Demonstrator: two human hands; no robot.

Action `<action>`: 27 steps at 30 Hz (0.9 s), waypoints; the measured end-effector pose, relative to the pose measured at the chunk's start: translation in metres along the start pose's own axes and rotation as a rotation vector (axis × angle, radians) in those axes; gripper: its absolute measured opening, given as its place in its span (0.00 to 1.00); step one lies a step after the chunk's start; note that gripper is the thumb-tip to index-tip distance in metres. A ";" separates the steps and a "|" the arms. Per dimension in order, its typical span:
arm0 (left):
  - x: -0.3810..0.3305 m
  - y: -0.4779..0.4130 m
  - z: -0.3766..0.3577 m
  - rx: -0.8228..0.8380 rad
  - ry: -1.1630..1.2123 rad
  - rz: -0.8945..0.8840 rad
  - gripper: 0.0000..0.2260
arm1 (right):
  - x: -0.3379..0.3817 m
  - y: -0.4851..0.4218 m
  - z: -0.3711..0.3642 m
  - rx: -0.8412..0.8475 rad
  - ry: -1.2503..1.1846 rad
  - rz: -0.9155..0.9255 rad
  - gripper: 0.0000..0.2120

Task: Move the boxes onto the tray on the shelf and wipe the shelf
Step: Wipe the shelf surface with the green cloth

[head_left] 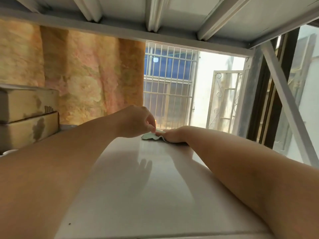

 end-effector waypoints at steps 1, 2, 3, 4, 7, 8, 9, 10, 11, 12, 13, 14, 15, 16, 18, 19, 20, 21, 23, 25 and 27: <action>-0.001 0.001 0.000 0.004 0.012 0.000 0.09 | -0.003 0.002 0.002 -0.004 0.007 -0.031 0.31; -0.001 0.002 0.000 0.009 0.026 0.001 0.09 | -0.007 0.004 0.004 -0.006 0.025 -0.064 0.31; 0.000 0.003 -0.001 0.015 0.037 0.002 0.09 | -0.012 0.005 0.008 -0.005 0.050 -0.088 0.32; 0.000 0.004 -0.002 0.021 0.042 0.002 0.09 | -0.018 0.005 0.012 -0.004 0.079 -0.110 0.33; 0.000 0.005 -0.005 0.028 0.045 -0.004 0.09 | -0.034 0.008 0.022 -0.031 0.131 -0.167 0.35; -0.001 0.005 -0.006 0.032 0.045 -0.004 0.09 | -0.040 0.008 0.024 -0.034 0.124 -0.180 0.35; -0.002 0.005 -0.007 0.034 0.043 -0.007 0.09 | -0.044 0.010 0.025 -0.034 0.119 -0.191 0.34; -0.002 0.005 -0.007 0.032 0.037 -0.010 0.09 | -0.049 0.013 0.027 -0.036 0.130 -0.203 0.33; -0.002 0.004 -0.007 0.026 0.028 -0.014 0.09 | -0.052 0.015 0.030 -0.044 0.141 -0.206 0.33; -0.002 0.004 -0.006 0.019 0.020 -0.017 0.09 | -0.056 0.016 0.033 -0.052 0.147 -0.208 0.33; -0.001 0.004 -0.006 0.011 0.016 -0.019 0.09 | -0.061 0.017 0.036 -0.053 0.150 -0.217 0.32; 0.000 0.003 -0.005 0.004 0.013 -0.020 0.10 | -0.067 0.017 0.039 -0.051 0.153 -0.219 0.32; 0.001 0.003 -0.004 -0.004 0.010 -0.021 0.10 | -0.071 0.017 0.042 -0.053 0.158 -0.221 0.31; 0.002 0.002 -0.002 -0.011 0.005 -0.022 0.10 | -0.075 0.019 0.044 -0.057 0.157 -0.232 0.31; 0.002 0.000 -0.001 -0.027 0.011 -0.025 0.09 | -0.082 0.024 0.047 -0.070 0.163 -0.267 0.30; 0.000 0.000 -0.001 -0.030 0.017 -0.032 0.09 | -0.087 0.024 0.049 -0.076 0.172 -0.285 0.29; -0.002 0.000 -0.002 -0.025 0.016 -0.043 0.09 | -0.092 0.026 0.051 -0.081 0.187 -0.292 0.28; -0.005 -0.001 -0.003 -0.011 0.008 -0.056 0.09 | -0.098 0.028 0.053 -0.094 0.186 -0.293 0.27; -0.010 0.000 -0.004 0.024 -0.014 -0.076 0.09 | -0.117 0.031 0.058 -0.110 0.189 -0.330 0.27; -0.015 0.001 -0.005 0.038 -0.023 -0.092 0.09 | -0.130 0.045 0.064 -0.148 0.170 -0.354 0.27; -0.020 0.003 -0.005 0.044 -0.011 -0.112 0.10 | -0.137 0.063 0.064 -0.171 0.117 -0.401 0.27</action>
Point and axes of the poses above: each hand's wrist, its own y-axis away from the middle knuckle, its own z-axis out of the back of the hand, x = y × z, the point moved 4 cm from there along -y, towards the middle knuckle, and after that the axes turned 14 degrees about -y, right-handed, at the moved point
